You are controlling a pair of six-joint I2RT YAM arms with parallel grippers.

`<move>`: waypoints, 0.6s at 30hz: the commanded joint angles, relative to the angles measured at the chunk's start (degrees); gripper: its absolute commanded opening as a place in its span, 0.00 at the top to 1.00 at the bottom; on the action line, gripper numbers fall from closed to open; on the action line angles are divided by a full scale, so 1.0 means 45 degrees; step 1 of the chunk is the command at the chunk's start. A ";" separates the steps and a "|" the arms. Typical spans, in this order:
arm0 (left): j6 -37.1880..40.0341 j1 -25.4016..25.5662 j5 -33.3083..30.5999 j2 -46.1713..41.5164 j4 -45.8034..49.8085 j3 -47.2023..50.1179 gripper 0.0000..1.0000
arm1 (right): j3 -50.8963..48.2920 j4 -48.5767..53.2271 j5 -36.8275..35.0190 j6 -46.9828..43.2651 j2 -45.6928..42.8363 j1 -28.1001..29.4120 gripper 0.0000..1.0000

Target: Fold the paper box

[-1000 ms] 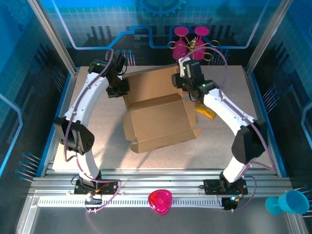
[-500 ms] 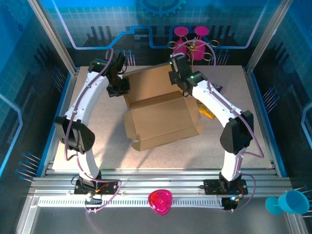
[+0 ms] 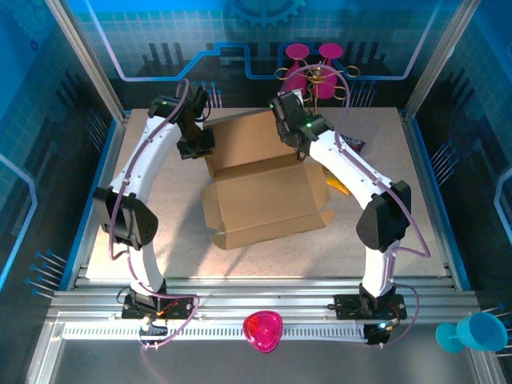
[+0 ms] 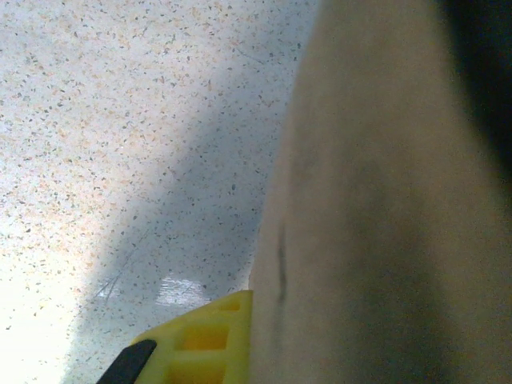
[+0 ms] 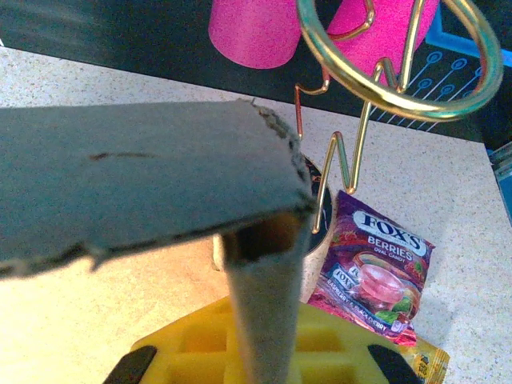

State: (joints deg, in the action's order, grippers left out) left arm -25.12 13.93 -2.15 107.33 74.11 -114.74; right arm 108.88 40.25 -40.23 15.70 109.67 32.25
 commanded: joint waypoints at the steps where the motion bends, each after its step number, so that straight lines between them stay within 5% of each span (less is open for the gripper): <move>1: 0.0054 -0.0068 -0.0412 0.0037 0.0734 -0.0476 1.00 | 0.0441 0.0834 -0.0809 0.0205 -0.0044 0.0073 1.00; 18: 0.0230 0.0477 -0.2344 0.0217 0.0522 -0.0254 1.00 | 0.0668 0.2384 -0.0669 0.1909 0.0005 0.0614 1.00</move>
State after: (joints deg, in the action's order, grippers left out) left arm -25.12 15.59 -7.55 107.85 74.74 -114.74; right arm 110.02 47.92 -41.41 23.16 109.69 34.13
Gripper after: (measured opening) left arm 0.071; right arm 0.075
